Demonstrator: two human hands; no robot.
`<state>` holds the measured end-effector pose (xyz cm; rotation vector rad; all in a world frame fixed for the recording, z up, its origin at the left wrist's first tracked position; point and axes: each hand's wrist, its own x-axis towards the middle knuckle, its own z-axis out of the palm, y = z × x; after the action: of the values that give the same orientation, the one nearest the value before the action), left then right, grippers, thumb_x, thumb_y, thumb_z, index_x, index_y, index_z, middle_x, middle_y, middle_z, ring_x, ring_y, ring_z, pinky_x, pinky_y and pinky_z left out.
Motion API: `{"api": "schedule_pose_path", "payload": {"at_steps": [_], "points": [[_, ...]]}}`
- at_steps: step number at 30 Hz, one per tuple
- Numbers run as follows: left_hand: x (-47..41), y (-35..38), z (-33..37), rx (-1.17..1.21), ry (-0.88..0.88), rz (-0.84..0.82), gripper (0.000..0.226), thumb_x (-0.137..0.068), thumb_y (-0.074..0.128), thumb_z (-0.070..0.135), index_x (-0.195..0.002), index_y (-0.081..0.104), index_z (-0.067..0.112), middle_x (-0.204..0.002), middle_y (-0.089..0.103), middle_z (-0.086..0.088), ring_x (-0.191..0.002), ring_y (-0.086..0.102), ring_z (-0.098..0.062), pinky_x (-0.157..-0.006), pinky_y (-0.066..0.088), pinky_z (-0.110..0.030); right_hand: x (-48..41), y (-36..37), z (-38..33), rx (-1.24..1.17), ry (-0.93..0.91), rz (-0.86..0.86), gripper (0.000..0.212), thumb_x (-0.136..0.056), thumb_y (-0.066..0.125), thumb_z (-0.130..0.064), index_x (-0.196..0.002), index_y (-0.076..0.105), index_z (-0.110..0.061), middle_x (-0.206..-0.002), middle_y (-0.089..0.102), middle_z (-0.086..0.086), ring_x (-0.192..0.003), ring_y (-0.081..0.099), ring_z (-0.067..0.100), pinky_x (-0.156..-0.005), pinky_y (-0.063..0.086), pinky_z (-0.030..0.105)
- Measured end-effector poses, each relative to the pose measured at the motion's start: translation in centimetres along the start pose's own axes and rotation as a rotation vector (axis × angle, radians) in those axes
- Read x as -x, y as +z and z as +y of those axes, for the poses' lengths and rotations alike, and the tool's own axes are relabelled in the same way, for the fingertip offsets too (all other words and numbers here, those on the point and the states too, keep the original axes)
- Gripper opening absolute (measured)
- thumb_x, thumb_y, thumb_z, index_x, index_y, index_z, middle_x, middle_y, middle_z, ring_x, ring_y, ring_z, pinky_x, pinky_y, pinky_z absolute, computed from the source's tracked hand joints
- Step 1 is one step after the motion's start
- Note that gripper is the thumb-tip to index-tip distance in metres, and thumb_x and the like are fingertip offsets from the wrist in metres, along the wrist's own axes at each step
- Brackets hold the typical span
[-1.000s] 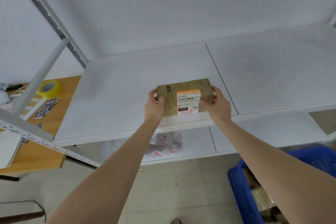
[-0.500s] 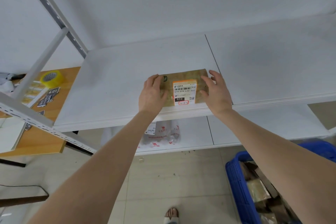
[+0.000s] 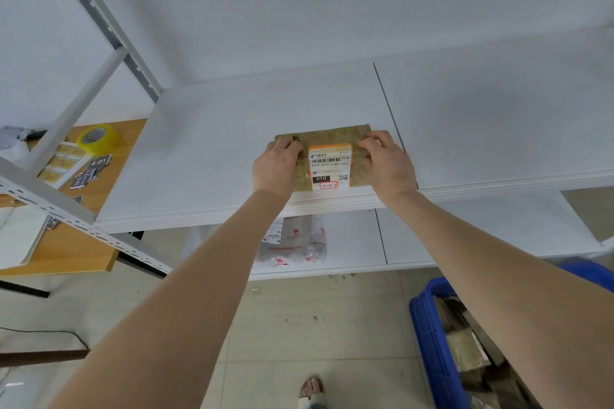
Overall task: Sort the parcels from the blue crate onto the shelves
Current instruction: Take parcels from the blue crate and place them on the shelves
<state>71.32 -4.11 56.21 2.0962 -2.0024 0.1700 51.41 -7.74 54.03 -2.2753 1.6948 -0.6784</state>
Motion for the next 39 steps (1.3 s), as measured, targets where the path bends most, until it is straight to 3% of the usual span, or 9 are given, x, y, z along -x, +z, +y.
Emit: {"api": "schedule_pose_path", "payload": {"at_steps": [7, 12, 17, 23, 39], "points": [[-0.5, 0.1, 0.0, 0.010, 0.016, 0.029, 0.029, -0.089, 0.052, 0.001, -0.114, 0.062, 0.012, -0.117, 0.058, -0.006, -0.100, 0.053, -0.027, -0.064, 0.035, -0.030, -0.3, 0.6, -0.1, -0.035, 0.053, 0.040, 0.033, -0.093, 0.046, -0.004, -0.122, 0.059, -0.014, -0.139, 0.043, 0.005, -0.086, 0.061, 0.036, -0.073, 0.052, 0.040], [-0.8, 0.5, -0.5, 0.024, 0.055, 0.069, 0.024, -0.080, 0.062, -0.004, -0.099, 0.067, 0.010, -0.100, 0.062, -0.008, -0.084, 0.058, -0.028, -0.055, 0.035, -0.029, -0.6, 1.0, -0.3, -0.073, 0.088, 0.054, 0.036, -0.094, 0.045, -0.004, -0.126, 0.057, -0.017, -0.131, 0.051, 0.008, -0.090, 0.061, 0.039, -0.075, 0.052, 0.039], [-1.6, 0.3, -0.7, 0.002, 0.050, 0.031, 0.027, -0.088, 0.053, 0.001, -0.110, 0.062, 0.014, -0.111, 0.059, -0.003, -0.097, 0.054, -0.025, -0.063, 0.037, -0.029, -1.2, 1.4, -0.1, -0.205, 0.289, 0.044, 0.041, -0.094, 0.054, -0.011, -0.134, 0.045, -0.015, -0.117, 0.065, 0.005, -0.103, 0.062, 0.029, -0.084, 0.046, 0.034], [-2.5, 0.6, -1.0, -0.008, 0.036, 0.017, 0.028, -0.088, 0.051, 0.002, -0.112, 0.061, 0.015, -0.111, 0.059, -0.003, -0.099, 0.052, -0.024, -0.066, 0.038, -0.029, -2.0, 2.6, 0.1, -0.227, 0.388, 0.044, 0.015, -0.094, 0.055, -0.014, -0.107, 0.059, -0.007, -0.097, 0.067, 0.013, -0.088, 0.059, 0.031, -0.068, 0.039, 0.030], [-5.4, 1.1, -1.5, -0.038, 0.026, -0.013, 0.030, -0.088, 0.050, 0.003, -0.112, 0.059, 0.017, -0.114, 0.058, -0.001, -0.100, 0.051, -0.024, -0.067, 0.036, -0.029, -4.4, 3.5, 0.1, -0.234, 0.397, 0.074, 0.017, -0.094, 0.055, -0.014, -0.108, 0.059, -0.007, -0.099, 0.068, 0.012, -0.092, 0.061, 0.033, -0.079, 0.050, 0.039]]}}
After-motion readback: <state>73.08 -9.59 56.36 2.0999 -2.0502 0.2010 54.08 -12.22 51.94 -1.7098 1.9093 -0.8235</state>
